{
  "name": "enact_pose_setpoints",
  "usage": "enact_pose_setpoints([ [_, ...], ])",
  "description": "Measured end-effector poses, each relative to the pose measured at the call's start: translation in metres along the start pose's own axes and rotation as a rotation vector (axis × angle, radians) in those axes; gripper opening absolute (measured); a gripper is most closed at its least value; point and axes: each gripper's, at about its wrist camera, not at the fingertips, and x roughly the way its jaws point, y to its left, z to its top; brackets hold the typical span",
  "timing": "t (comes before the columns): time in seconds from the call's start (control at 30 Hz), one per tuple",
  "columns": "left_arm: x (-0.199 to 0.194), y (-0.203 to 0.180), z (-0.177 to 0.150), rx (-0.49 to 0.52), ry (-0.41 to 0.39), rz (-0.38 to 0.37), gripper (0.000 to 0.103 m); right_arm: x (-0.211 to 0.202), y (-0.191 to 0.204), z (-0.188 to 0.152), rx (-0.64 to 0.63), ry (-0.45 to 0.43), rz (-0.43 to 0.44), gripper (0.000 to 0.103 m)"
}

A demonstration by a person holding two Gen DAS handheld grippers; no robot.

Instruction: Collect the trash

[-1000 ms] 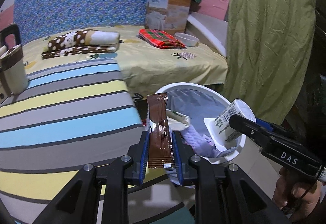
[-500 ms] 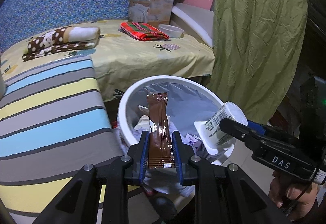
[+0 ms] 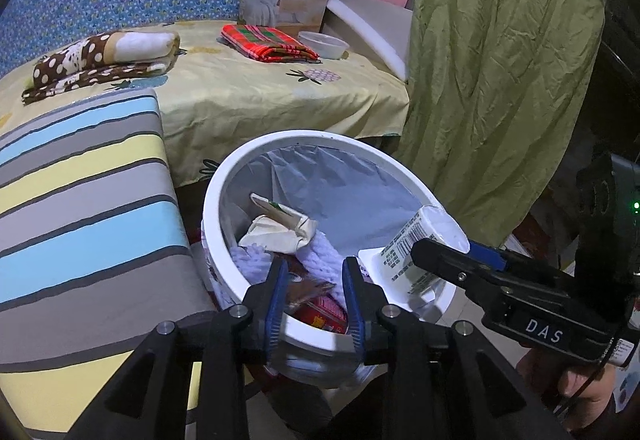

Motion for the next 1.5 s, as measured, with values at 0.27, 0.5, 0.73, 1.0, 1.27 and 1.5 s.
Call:
enact_pose_setpoints([
  [0.27, -0.018, 0.007, -0.001, -0.017, -0.034, 0.007, 0.028, -0.008, 0.007, 0.000, -0.012, -0.019, 0.020, 0.056],
  [0.5, -0.041, 0.011, -0.010, -0.026, -0.063, 0.028, 0.028, -0.016, 0.017, -0.002, -0.037, -0.025, 0.019, 0.057],
  [0.73, -0.064, 0.012, -0.020, -0.031, -0.089, 0.058, 0.028, -0.025, 0.031, -0.007, -0.072, -0.039, 0.024, 0.056],
  [1.0, -0.090, 0.021, -0.032, -0.053, -0.117, 0.105, 0.028, -0.031, 0.052, -0.016, -0.130, -0.047, 0.040, 0.056],
  [1.27, -0.109, 0.032, -0.047, -0.076, -0.135, 0.175, 0.028, -0.035, 0.072, -0.023, -0.177, -0.053, 0.059, 0.056],
  [1.5, -0.124, 0.035, -0.059, -0.085, -0.148, 0.216, 0.028, -0.042, 0.079, -0.029, -0.202, -0.063, 0.066, 0.056],
])
